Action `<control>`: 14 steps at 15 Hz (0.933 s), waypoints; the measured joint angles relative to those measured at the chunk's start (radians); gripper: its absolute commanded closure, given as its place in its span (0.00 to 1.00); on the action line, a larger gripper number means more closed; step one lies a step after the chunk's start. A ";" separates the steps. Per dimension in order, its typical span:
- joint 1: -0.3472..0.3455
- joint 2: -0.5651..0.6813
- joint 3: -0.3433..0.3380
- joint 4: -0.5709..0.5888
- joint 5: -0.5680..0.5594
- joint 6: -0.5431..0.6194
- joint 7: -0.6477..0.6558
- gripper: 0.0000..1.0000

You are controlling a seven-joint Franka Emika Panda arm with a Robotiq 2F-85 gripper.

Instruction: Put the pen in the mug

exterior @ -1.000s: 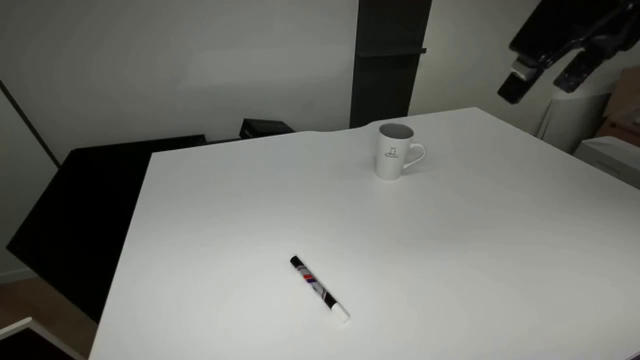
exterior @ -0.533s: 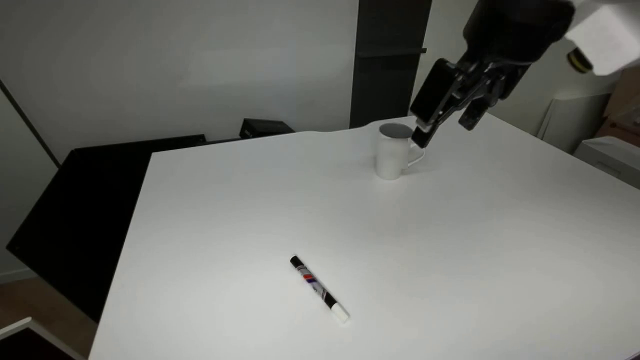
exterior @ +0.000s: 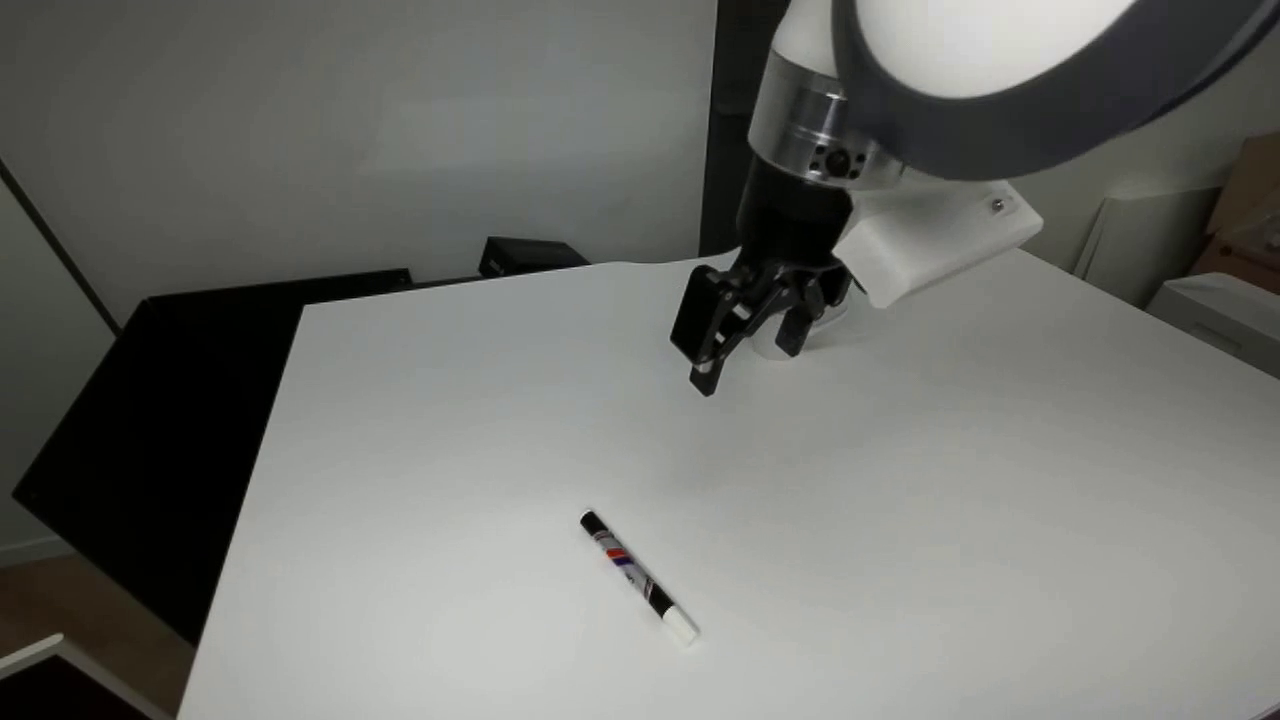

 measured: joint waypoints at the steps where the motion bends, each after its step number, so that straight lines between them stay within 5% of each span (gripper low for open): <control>1: 0.013 0.040 0.000 0.028 0.000 -0.002 0.000 0.00; 6: 0.088 0.175 0.000 0.130 -0.002 -0.027 0.004 0.00; 14: 0.163 0.212 -0.002 0.145 0.000 -0.061 0.039 0.00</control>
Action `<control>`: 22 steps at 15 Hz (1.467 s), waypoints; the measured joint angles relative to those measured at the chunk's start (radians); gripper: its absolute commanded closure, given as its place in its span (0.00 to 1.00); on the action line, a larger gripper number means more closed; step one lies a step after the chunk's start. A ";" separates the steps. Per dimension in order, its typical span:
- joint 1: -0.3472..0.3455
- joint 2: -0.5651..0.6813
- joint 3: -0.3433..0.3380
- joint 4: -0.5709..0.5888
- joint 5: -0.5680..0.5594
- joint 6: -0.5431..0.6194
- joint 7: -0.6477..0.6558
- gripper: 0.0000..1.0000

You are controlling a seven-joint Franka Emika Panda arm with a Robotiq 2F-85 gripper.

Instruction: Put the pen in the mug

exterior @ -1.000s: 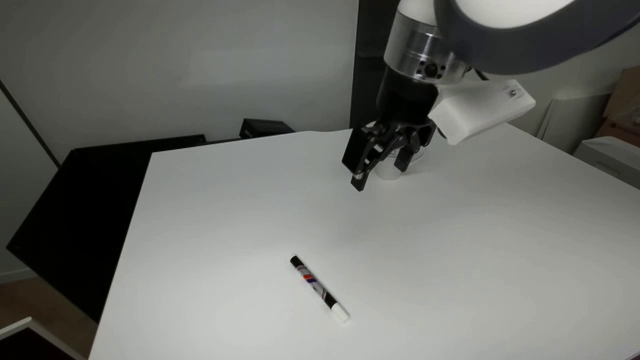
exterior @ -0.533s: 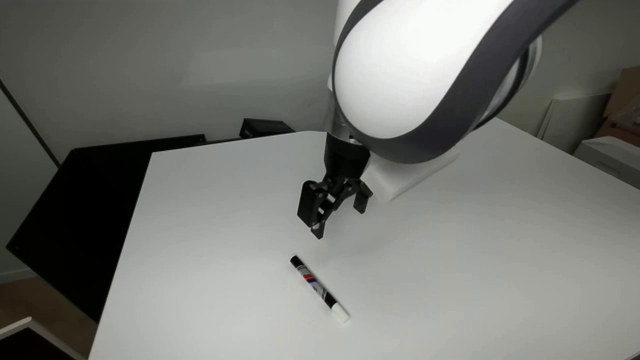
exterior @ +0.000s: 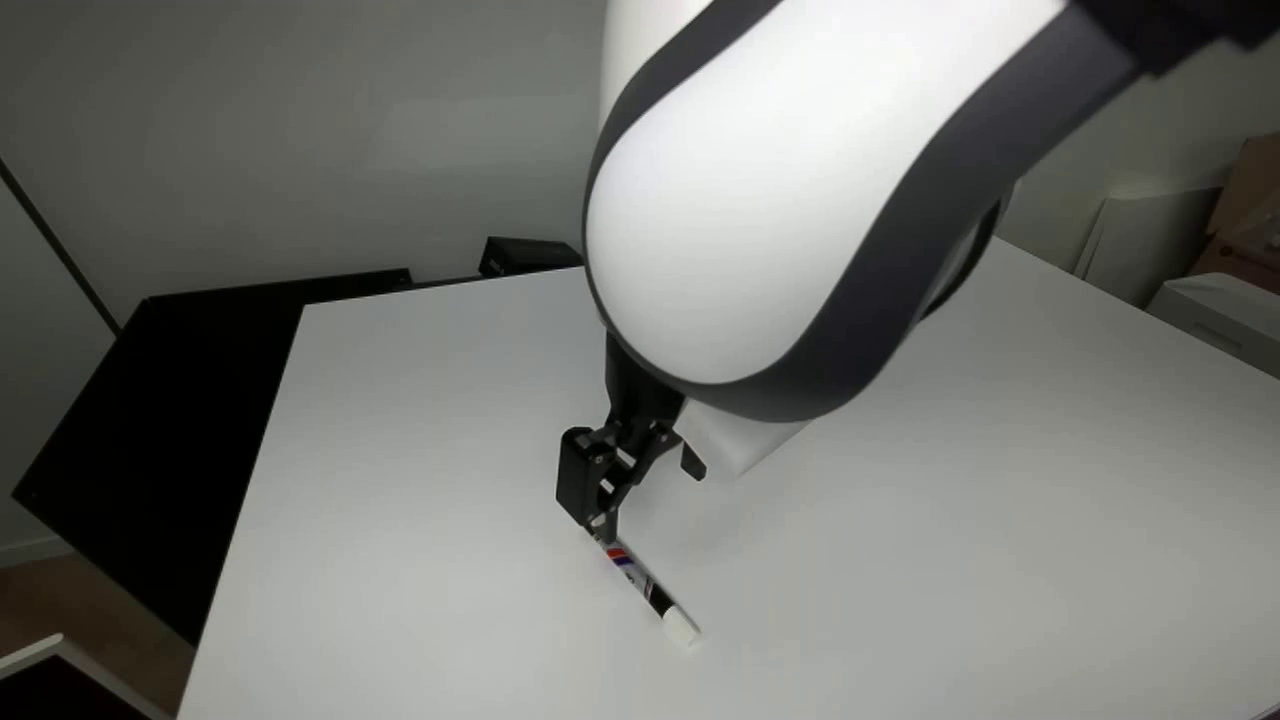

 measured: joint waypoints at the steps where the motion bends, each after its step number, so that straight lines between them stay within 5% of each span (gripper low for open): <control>1: 0.002 0.000 0.000 -0.005 0.000 0.001 0.005 0.00; 22: 0.143 0.007 -0.127 -0.170 -0.153 0.175 0.199 0.00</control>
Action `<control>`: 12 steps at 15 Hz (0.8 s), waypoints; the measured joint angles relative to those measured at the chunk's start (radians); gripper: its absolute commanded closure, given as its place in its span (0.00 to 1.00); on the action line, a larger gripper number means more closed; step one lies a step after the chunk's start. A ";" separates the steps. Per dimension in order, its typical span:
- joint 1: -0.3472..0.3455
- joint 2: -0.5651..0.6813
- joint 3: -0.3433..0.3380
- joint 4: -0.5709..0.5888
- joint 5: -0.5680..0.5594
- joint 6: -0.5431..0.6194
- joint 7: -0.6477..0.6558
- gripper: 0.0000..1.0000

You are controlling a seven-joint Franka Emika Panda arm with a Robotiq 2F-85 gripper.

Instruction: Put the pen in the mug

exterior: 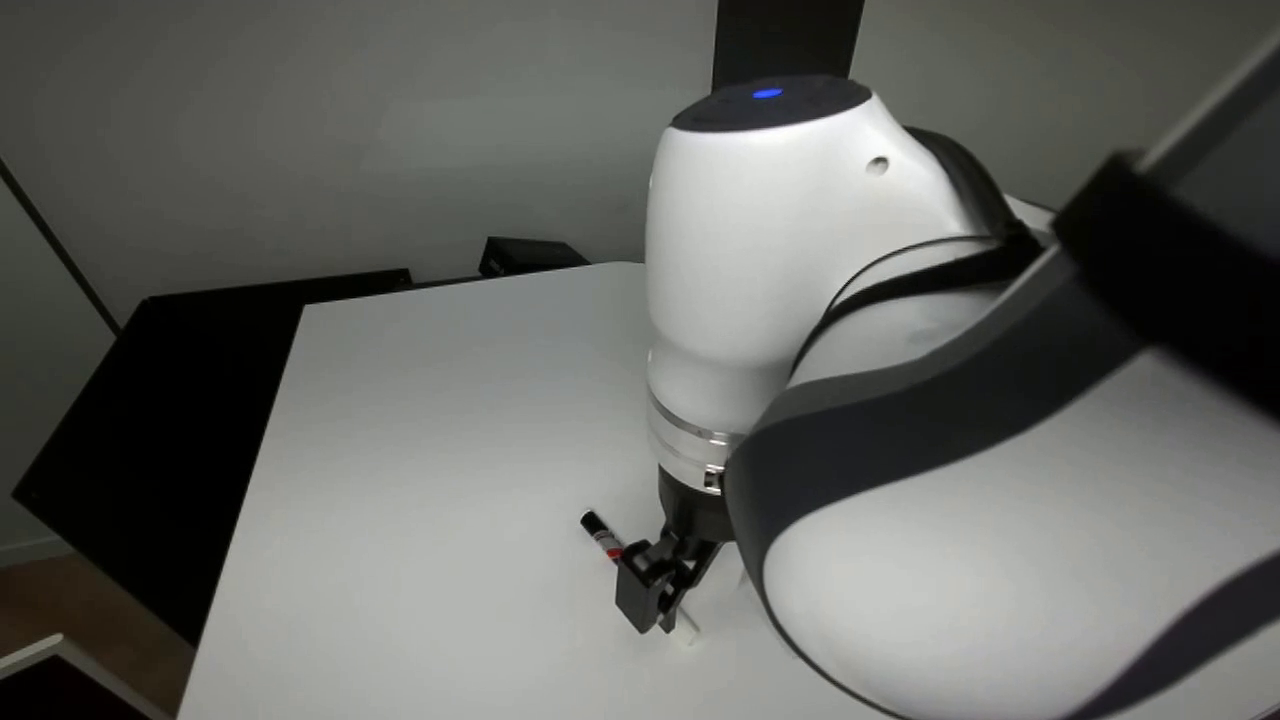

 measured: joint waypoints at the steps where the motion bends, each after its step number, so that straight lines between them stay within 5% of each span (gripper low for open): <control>1: 0.005 0.000 -0.007 -0.002 0.002 0.012 0.019 0.00; 10: 0.092 0.043 -0.068 0.005 0.002 0.024 0.126 0.00; 11: 0.099 0.051 -0.071 0.008 0.002 0.029 0.131 0.25; 12: 0.104 0.060 -0.072 0.012 0.003 0.033 0.134 0.25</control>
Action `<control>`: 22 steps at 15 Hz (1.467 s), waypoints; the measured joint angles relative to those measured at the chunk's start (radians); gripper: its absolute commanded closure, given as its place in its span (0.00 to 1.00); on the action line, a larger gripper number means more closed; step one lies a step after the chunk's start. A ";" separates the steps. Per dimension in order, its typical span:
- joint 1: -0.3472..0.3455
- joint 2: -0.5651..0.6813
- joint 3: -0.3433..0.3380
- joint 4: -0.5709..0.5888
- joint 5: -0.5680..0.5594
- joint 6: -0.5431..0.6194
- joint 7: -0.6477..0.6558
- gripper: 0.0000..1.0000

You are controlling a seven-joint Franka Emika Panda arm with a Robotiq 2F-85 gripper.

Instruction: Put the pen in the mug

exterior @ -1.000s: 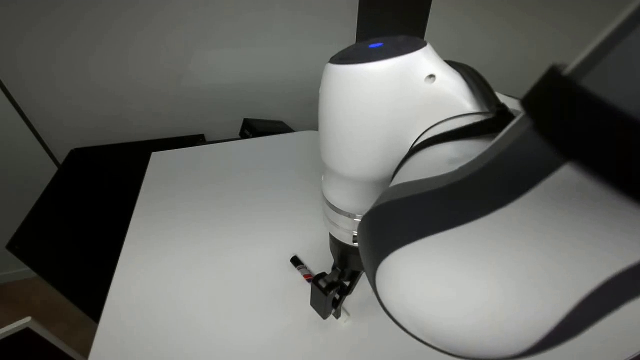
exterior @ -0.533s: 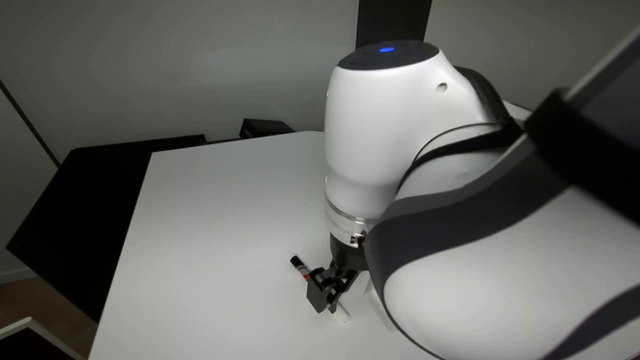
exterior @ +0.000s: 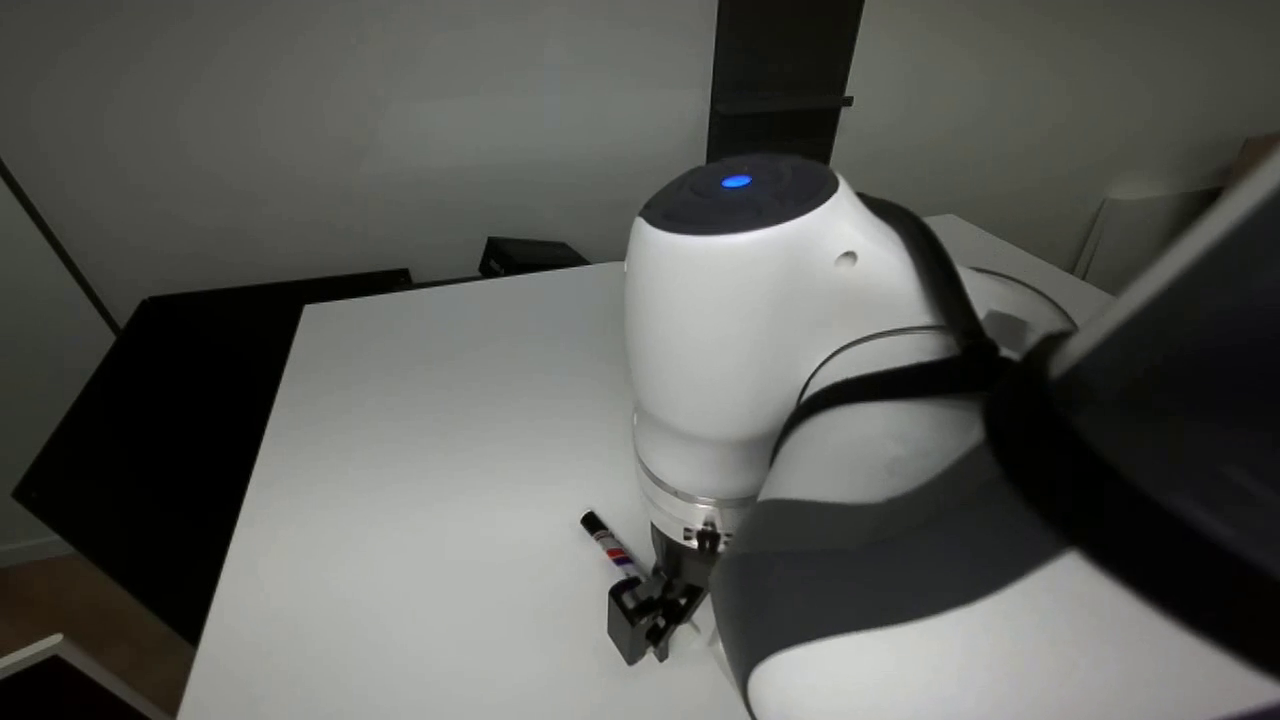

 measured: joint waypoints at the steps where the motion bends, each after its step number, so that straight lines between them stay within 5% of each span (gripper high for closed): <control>1: 0.004 0.008 -0.001 0.003 0.000 0.008 0.000 0.32; 12: 0.025 0.025 -0.034 0.015 0.042 0.057 0.000 0.96; 22: 0.038 -0.082 -0.205 0.057 0.051 -0.080 0.045 0.93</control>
